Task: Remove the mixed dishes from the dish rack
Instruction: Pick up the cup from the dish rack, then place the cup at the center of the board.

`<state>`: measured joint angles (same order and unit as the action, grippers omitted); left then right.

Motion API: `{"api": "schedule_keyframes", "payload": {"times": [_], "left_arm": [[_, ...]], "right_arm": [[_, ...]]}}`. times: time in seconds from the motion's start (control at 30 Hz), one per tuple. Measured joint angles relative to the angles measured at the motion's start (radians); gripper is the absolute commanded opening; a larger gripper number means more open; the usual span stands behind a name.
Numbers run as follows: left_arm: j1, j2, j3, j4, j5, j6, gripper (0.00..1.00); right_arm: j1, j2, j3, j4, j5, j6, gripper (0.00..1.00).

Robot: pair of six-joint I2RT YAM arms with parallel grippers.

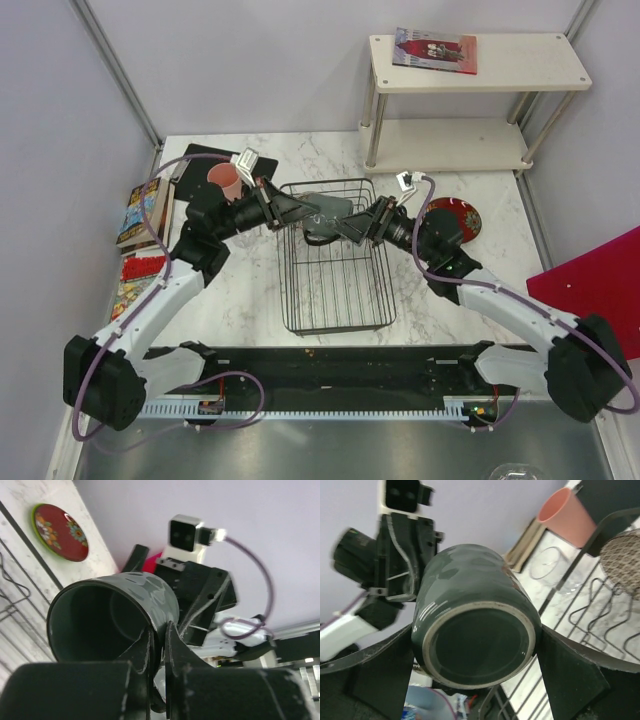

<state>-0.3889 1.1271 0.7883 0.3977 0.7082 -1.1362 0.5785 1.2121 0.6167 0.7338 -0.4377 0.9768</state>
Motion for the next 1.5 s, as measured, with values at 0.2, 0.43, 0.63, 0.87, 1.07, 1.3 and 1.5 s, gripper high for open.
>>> {"api": "schedule_keyframes", "payload": {"times": [0.2,0.43,0.63,0.87,1.07,1.3,1.5], "left_arm": [[-0.021,-0.063,0.207,-0.307,-0.078,0.248,0.02],[0.008,-0.095,0.278,-0.643,-0.346,0.469,0.02],[0.008,-0.073,0.406,-0.925,-0.613,0.595,0.02],[0.013,0.007,0.628,-1.106,-1.028,0.739,0.02],[0.065,0.130,0.634,-1.134,-1.253,0.815,0.02],[0.199,0.322,0.639,-1.141,-1.247,0.811,0.02],[0.330,0.450,0.640,-1.132,-1.121,0.742,0.02]], "right_arm": [[0.072,-0.140,0.234,-0.504,0.242,-0.262,0.98],[0.033,-0.183,0.222,-0.754,0.550,-0.364,0.98],[0.033,-0.190,0.187,-0.835,0.612,-0.389,0.98],[0.033,-0.223,0.175,-0.847,0.631,-0.417,0.98],[0.034,-0.230,0.159,-0.847,0.630,-0.428,0.98],[0.034,-0.270,0.129,-0.845,0.623,-0.428,0.98],[0.034,-0.293,0.110,-0.839,0.617,-0.427,0.98]]}}
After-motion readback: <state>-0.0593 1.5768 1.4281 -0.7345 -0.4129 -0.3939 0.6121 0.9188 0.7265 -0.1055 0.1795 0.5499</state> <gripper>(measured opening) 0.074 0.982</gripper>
